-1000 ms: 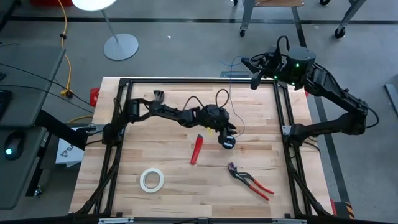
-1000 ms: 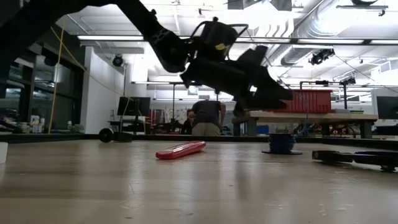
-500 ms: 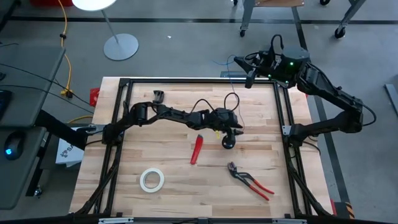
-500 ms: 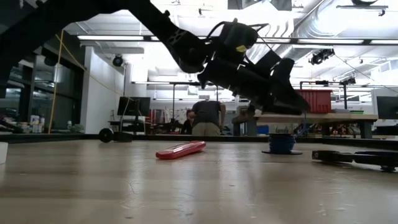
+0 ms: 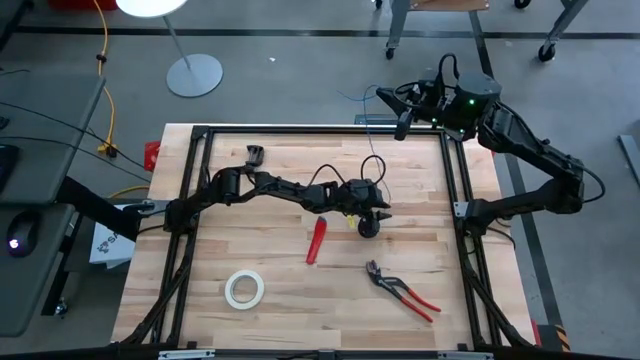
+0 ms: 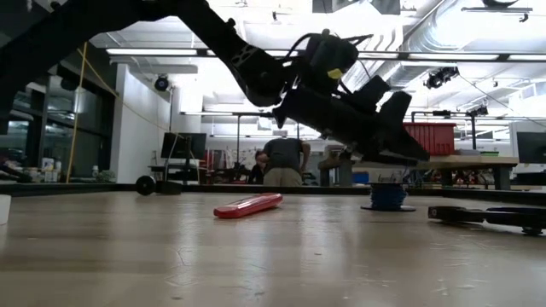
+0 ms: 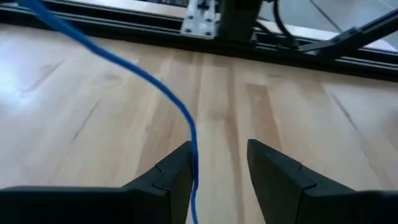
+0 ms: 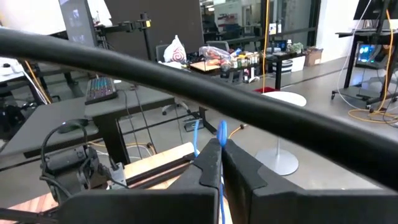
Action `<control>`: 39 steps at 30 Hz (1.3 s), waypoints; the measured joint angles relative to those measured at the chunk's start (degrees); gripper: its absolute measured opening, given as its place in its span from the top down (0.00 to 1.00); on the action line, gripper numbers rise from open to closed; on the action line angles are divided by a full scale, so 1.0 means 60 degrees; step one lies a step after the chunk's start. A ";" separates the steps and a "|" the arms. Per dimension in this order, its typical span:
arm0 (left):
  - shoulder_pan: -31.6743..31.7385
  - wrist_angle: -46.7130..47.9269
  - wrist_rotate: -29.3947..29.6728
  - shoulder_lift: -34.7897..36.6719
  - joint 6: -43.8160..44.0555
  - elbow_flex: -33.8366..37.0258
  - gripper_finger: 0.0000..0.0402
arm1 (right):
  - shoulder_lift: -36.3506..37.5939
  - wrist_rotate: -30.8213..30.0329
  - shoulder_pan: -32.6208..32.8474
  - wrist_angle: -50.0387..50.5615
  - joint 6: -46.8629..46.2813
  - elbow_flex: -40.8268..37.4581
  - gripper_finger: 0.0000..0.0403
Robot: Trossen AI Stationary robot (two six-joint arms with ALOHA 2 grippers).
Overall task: Coil cords
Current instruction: Uncoil the blue wire cable from the black spool
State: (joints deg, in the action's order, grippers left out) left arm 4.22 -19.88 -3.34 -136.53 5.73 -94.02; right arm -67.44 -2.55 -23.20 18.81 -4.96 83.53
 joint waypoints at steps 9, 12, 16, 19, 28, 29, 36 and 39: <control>-0.0020 0.0207 0.0011 0.0058 -0.0067 0.0007 0.78 | 0.0003 0.0004 0.0000 -0.0004 0.0154 0.0000 1.00; 0.0031 0.0323 -0.0226 0.0172 -0.0021 0.0007 0.90 | 0.0004 0.0054 0.0000 -0.0006 0.0157 0.0000 1.00; 0.0204 0.1019 -0.0354 0.0400 0.0255 0.0007 0.98 | 0.0065 0.0098 0.0000 0.0022 0.0319 0.0000 1.00; 0.0397 0.1394 -0.0372 0.0542 0.0199 0.0021 0.99 | 0.0153 0.0098 0.0000 0.0025 0.0406 0.0000 1.00; 0.1020 0.3330 -0.0974 0.1489 -0.0469 0.0015 1.00 | 0.0655 -0.0037 0.0000 0.0483 0.0442 0.0000 1.00; 0.1078 0.3542 -0.1038 0.1617 -0.0667 0.0015 1.00 | 0.0724 -0.0131 0.0000 0.0632 0.0443 0.0000 1.00; 0.1326 0.5543 -0.1376 0.2612 -0.1720 0.0015 1.00 | 0.1187 -0.1233 0.0000 0.2265 0.0603 0.0004 1.00; 0.1405 0.6283 -0.1387 0.3069 -0.2216 0.0015 1.00 | 0.1336 -0.1810 0.0000 0.3308 0.0272 0.0004 1.00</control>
State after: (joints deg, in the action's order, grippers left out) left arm 12.65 17.82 -11.66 -118.12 -7.56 -93.93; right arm -59.43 -13.41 -23.20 38.66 -3.33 83.55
